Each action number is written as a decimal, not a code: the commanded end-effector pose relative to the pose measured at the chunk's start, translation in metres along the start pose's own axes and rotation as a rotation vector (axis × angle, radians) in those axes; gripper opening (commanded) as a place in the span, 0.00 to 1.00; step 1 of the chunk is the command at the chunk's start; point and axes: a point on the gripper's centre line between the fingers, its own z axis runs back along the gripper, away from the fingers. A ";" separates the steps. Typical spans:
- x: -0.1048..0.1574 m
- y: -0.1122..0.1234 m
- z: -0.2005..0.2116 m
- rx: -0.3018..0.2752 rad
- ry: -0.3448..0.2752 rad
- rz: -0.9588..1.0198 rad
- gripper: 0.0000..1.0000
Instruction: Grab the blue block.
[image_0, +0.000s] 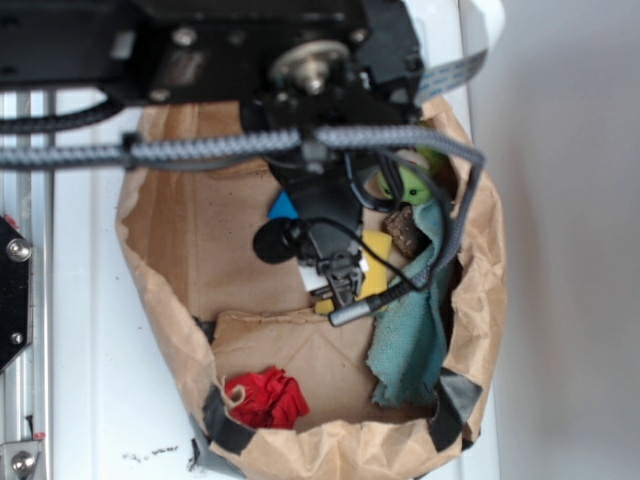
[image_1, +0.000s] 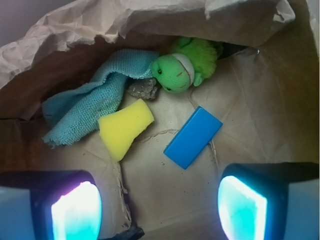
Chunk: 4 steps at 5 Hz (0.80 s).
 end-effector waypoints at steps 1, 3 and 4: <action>0.007 0.005 -0.009 -0.005 -0.007 0.089 1.00; 0.008 0.012 -0.042 -0.058 0.029 0.212 1.00; 0.009 0.019 -0.051 -0.033 -0.013 0.291 1.00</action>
